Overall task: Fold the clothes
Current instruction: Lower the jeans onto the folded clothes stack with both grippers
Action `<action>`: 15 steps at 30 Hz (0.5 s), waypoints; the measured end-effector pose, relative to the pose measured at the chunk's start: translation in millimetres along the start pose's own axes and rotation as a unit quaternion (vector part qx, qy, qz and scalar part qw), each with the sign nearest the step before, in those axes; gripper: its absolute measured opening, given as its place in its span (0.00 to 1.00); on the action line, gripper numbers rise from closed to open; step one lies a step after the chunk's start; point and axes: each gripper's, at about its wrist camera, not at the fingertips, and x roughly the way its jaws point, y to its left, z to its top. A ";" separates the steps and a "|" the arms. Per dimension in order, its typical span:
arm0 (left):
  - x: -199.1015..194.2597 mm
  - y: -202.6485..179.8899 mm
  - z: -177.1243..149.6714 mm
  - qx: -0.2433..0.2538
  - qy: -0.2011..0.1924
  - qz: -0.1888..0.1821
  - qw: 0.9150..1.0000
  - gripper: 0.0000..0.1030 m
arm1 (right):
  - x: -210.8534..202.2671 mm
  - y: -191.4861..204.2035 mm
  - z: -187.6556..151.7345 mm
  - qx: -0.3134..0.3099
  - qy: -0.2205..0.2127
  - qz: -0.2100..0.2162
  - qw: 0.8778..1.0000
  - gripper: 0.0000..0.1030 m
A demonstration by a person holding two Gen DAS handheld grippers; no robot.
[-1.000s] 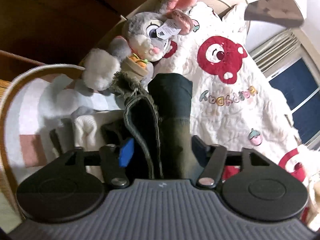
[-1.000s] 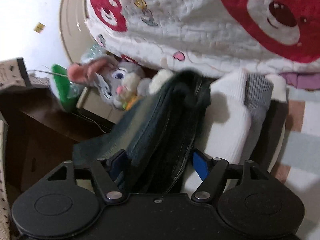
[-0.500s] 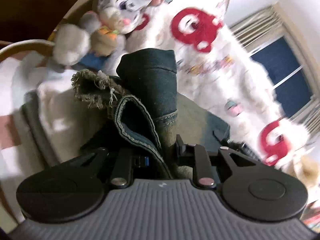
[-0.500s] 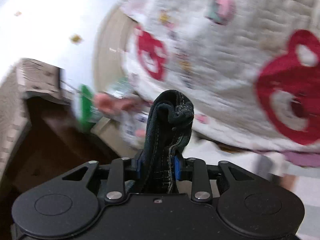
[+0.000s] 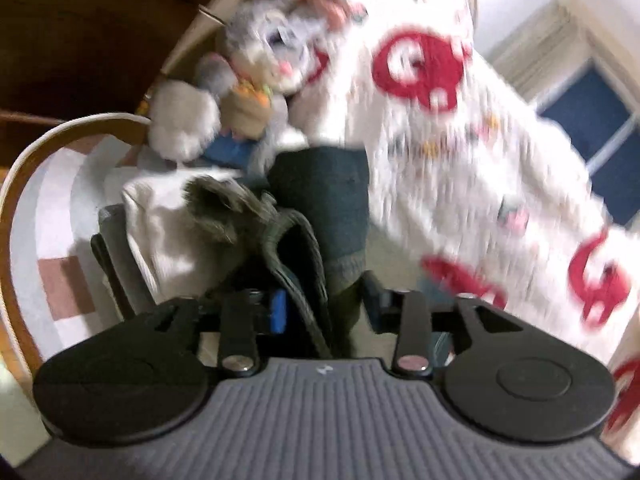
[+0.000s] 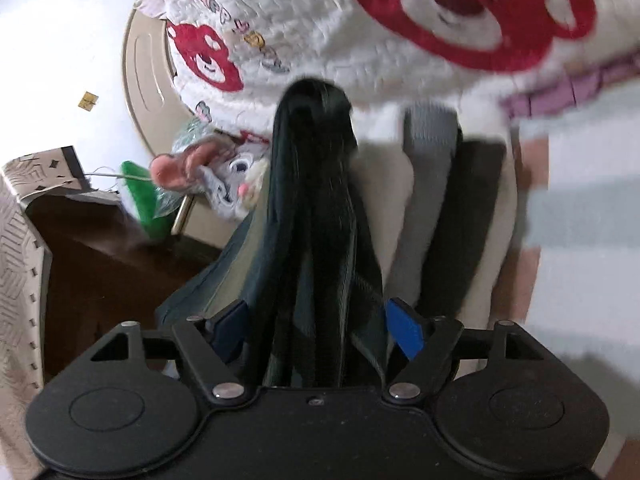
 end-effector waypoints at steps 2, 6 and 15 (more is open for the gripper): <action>1.1 18.5 6.1 -0.066 -0.027 0.013 0.997 0.70 | 1.0 -2.1 -10.5 0.010 0.012 0.015 1.000 0.83; 27.6 35.6 17.4 -0.097 0.029 -0.004 0.995 0.70 | 9.7 1.3 -15.1 0.005 0.025 0.031 0.999 0.64; 19.0 -45.7 66.8 0.077 -0.032 0.028 0.996 0.21 | 19.6 18.1 6.2 0.163 0.035 0.200 0.966 0.28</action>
